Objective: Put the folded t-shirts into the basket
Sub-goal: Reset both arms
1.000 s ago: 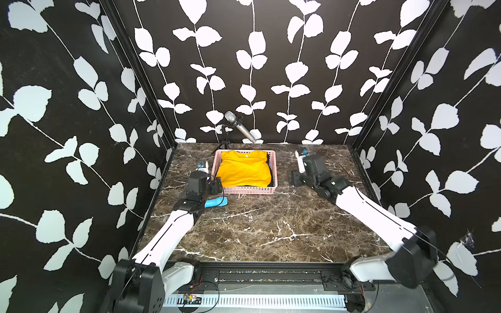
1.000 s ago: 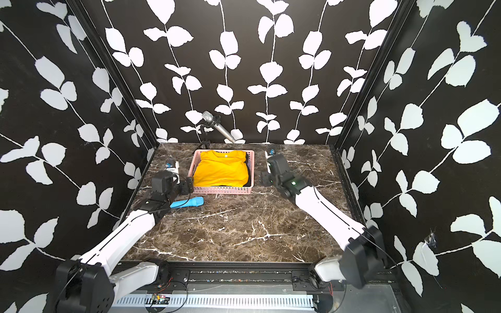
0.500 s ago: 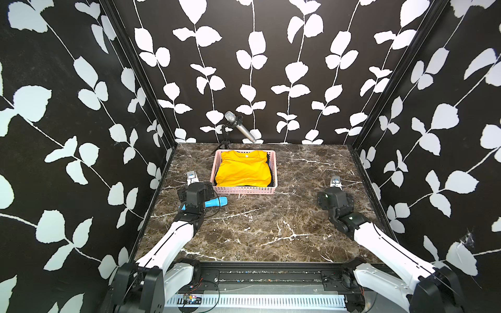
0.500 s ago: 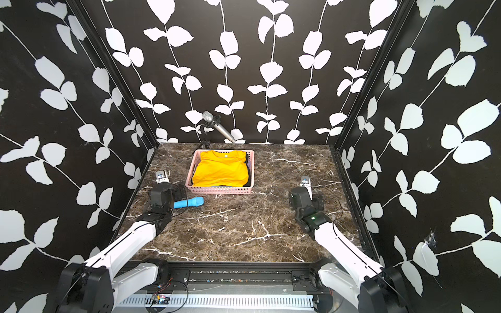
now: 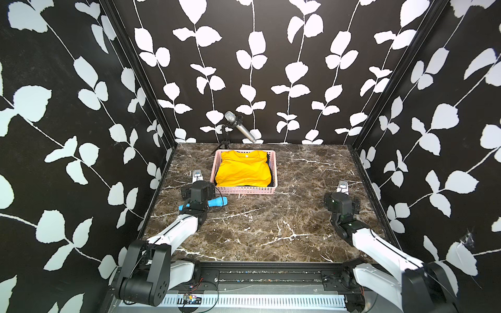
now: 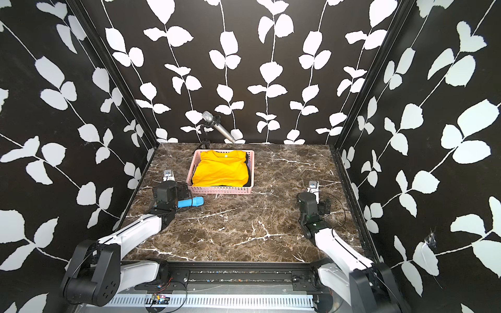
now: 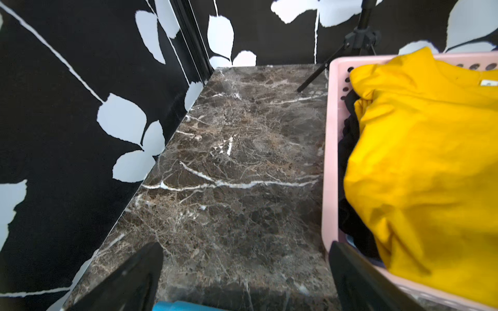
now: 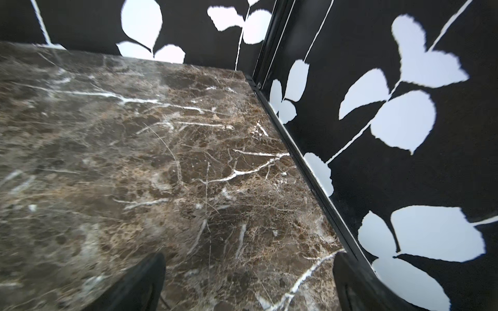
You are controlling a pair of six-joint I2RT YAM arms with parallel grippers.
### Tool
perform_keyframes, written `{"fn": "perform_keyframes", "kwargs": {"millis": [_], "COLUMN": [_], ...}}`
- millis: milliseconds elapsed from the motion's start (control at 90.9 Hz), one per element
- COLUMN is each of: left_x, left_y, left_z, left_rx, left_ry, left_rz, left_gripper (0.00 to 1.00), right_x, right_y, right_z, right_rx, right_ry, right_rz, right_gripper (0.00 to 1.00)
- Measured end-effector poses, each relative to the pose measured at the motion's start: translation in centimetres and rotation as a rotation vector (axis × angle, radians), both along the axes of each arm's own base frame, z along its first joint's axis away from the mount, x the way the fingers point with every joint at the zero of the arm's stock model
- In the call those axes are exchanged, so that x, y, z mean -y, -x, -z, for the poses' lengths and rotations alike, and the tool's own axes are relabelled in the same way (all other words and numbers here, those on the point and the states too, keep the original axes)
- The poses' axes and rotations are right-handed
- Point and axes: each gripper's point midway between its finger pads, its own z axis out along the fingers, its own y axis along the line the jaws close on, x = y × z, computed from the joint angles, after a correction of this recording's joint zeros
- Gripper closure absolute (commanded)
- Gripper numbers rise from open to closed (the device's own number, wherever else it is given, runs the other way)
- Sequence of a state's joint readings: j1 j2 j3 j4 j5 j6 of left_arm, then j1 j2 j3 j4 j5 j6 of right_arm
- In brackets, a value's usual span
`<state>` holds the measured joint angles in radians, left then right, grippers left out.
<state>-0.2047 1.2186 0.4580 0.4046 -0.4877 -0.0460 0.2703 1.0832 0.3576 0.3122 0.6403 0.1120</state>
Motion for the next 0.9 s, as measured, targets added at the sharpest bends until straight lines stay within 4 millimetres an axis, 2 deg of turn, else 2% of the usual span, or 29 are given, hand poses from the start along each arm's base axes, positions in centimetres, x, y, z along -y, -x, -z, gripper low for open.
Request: {"fn": "perform_keyframes", "kwargs": {"millis": [165,242,451,495,561,649,902], "left_x": [0.6,1.2,2.1,2.2,1.8,1.3,0.7], "left_y": [0.3,0.0,-1.4,-1.7,-1.7,-1.8,-3.4], "left_z": [3.4,4.5,2.8,3.1,4.7,6.0,5.0], "left_rx": [-0.022,-0.042,0.063,0.081,0.062,0.034,0.049], "left_ry": [-0.062,-0.081,-0.108,-0.111,-0.108,-0.102,-0.065], "left_rz": [0.073,0.119,0.187,0.194,0.195,0.188,0.192], "left_gripper": [0.02,0.02,0.01,0.02,0.02,0.01,0.02], "right_x": [-0.5,-0.9,-1.3,-1.4,-1.4,-1.4,-0.2], "right_y": [-1.5,-2.2,-4.7,-5.4,-6.0,-6.2,-5.3], "right_z": [2.7,2.9,2.7,2.4,1.9,1.9,2.9], "right_rx": [-0.053,-0.038,-0.033,-0.031,-0.024,-0.023,0.002], "right_ry": [0.009,-0.001,-0.040,-0.048,-0.059,-0.075,-0.094], "right_rz": [-0.039,-0.065,-0.107,-0.112,-0.121,-0.135,-0.160], "right_gripper": [0.01,0.02,0.01,0.02,0.02,0.02,0.01]}}
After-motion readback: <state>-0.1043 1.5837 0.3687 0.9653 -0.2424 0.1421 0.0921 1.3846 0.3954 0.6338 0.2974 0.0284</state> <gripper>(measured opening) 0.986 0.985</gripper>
